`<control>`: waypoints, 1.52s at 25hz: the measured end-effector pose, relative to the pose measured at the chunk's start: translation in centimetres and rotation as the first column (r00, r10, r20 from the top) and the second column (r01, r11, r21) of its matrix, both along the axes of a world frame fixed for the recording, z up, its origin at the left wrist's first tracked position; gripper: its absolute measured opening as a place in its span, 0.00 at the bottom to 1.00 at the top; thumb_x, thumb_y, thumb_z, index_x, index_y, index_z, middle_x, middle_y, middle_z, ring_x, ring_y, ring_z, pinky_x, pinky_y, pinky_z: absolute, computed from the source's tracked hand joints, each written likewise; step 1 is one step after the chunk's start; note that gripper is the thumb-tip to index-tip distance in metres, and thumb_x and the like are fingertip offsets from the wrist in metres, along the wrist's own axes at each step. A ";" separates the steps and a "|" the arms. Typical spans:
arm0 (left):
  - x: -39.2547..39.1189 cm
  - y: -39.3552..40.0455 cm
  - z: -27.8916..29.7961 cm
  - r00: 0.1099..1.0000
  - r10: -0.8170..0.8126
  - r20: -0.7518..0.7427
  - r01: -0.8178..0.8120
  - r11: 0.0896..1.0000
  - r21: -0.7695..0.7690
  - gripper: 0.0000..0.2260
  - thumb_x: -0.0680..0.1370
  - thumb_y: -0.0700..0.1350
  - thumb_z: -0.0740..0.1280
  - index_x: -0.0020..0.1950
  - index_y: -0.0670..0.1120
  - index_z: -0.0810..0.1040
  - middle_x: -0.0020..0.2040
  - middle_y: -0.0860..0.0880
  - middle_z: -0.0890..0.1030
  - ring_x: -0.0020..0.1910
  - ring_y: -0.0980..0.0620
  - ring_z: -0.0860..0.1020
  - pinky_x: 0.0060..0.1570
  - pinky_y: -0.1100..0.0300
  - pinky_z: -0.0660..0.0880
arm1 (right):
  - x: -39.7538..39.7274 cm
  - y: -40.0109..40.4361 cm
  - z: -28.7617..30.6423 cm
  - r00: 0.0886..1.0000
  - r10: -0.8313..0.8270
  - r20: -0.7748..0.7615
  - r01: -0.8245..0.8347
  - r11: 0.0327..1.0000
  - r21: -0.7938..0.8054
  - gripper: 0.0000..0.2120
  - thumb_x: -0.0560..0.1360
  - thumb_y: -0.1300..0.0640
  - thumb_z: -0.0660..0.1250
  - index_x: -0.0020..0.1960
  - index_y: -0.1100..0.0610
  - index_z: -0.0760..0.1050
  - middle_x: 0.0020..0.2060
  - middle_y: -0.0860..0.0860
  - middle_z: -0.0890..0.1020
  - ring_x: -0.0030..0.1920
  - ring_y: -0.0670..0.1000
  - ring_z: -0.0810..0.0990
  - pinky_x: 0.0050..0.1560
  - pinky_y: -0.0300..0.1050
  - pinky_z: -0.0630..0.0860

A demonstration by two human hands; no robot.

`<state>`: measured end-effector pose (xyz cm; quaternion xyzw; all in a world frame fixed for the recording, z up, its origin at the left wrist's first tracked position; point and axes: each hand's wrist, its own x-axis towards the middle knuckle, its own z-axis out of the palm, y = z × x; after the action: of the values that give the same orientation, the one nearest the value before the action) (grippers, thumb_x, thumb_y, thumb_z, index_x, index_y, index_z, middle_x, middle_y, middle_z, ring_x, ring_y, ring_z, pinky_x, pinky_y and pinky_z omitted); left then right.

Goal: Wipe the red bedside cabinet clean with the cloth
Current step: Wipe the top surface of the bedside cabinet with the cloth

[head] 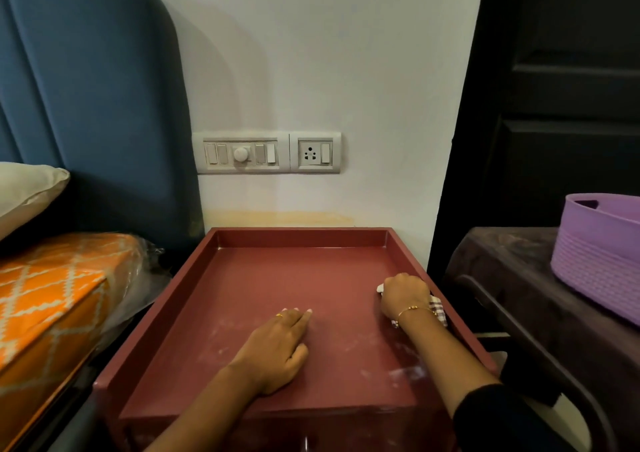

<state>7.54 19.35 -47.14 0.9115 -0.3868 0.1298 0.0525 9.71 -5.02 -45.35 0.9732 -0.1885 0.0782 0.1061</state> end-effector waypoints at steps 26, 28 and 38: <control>-1.0 2.4 -1.3 0.945 0.219 -0.242 -0.280 0.925 -0.256 0.45 0.60 0.60 0.35 0.76 0.43 0.47 0.78 0.45 0.51 0.77 0.51 0.48 0.67 0.68 0.37 | 0.0 10.6 0.6 0.973 0.215 0.082 -0.228 0.954 0.197 0.15 0.78 0.55 0.59 0.61 0.58 0.76 0.60 0.58 0.78 0.61 0.60 0.77 0.57 0.49 0.75; -0.7 2.5 -1.3 0.943 0.210 -0.257 -0.279 0.921 -0.272 0.46 0.60 0.60 0.36 0.76 0.42 0.47 0.78 0.44 0.51 0.77 0.50 0.49 0.70 0.66 0.39 | -1.3 13.1 -0.1 0.928 0.356 0.112 -0.371 0.908 0.194 0.15 0.77 0.55 0.59 0.60 0.57 0.76 0.59 0.58 0.78 0.59 0.61 0.77 0.56 0.50 0.75; -0.5 2.8 -1.9 0.950 0.171 -0.263 -0.247 0.924 -0.293 0.36 0.69 0.55 0.46 0.77 0.45 0.49 0.78 0.44 0.51 0.77 0.49 0.48 0.74 0.59 0.46 | -2.6 6.3 0.5 0.996 0.069 0.054 -0.074 0.992 0.104 0.16 0.77 0.55 0.58 0.61 0.57 0.76 0.59 0.57 0.79 0.60 0.60 0.78 0.57 0.48 0.75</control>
<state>7.07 22.13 -49.02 0.9356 -0.2516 0.0886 0.2313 7.08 1.30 -44.85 0.9813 -0.1598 0.0962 0.0468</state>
